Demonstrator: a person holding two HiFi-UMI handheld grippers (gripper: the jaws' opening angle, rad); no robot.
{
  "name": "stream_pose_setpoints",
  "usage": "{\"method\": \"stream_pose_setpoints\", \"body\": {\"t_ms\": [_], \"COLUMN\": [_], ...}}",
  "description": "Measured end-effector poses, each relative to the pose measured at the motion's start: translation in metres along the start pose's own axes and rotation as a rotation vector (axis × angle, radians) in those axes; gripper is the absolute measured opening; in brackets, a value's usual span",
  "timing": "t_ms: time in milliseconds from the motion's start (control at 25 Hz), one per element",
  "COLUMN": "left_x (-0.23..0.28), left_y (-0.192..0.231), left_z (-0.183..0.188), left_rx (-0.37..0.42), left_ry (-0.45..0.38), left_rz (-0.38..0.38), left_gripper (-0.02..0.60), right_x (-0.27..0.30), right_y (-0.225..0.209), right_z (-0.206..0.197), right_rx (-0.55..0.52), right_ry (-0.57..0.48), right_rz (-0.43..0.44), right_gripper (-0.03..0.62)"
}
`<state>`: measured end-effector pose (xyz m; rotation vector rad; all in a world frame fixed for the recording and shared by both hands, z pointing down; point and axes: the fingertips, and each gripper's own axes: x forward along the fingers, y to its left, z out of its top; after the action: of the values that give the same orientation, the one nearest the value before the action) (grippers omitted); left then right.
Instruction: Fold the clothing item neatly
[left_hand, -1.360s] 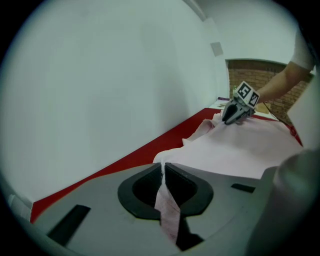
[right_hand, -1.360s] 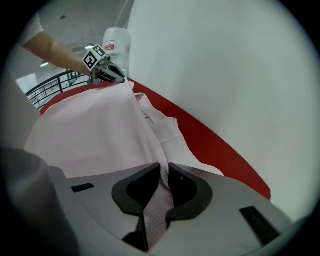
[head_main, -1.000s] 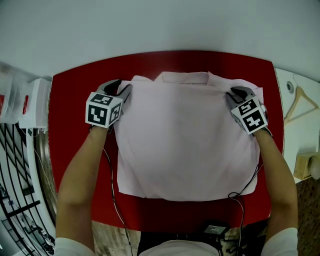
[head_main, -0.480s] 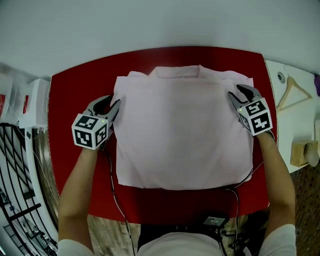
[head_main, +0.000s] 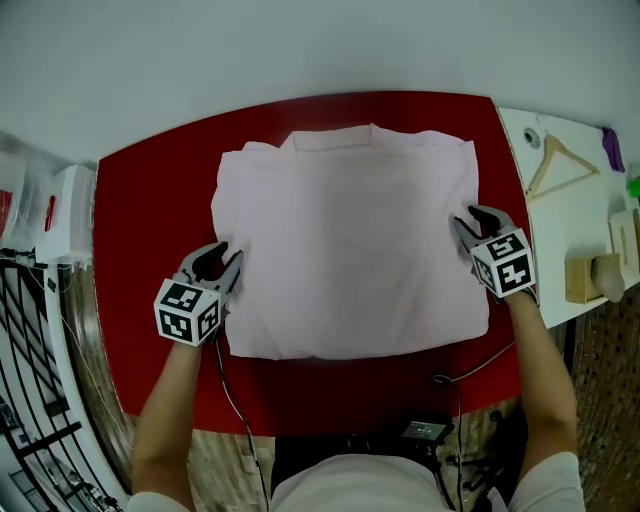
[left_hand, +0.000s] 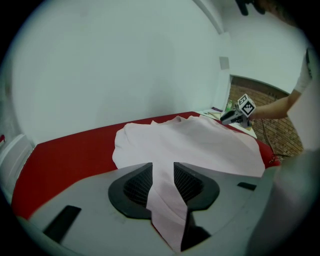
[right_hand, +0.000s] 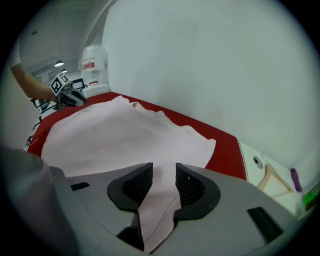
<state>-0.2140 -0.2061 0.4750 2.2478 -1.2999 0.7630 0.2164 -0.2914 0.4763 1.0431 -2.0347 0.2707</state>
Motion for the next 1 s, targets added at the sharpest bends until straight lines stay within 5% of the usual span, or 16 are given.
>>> {"method": "stream_pose_setpoints", "body": {"t_ms": [1000], "left_x": [-0.048], "left_y": [-0.069], "left_z": [-0.063], "left_rx": [-0.001], "left_ry": [0.028], "left_rz": [-0.153], "left_gripper": [0.132], "right_x": [-0.07], "right_y": [0.059], "right_z": [-0.084], "right_rx": [0.068], "right_ry": [0.085], "right_rz": [-0.076], "right_gripper": [0.133]}}
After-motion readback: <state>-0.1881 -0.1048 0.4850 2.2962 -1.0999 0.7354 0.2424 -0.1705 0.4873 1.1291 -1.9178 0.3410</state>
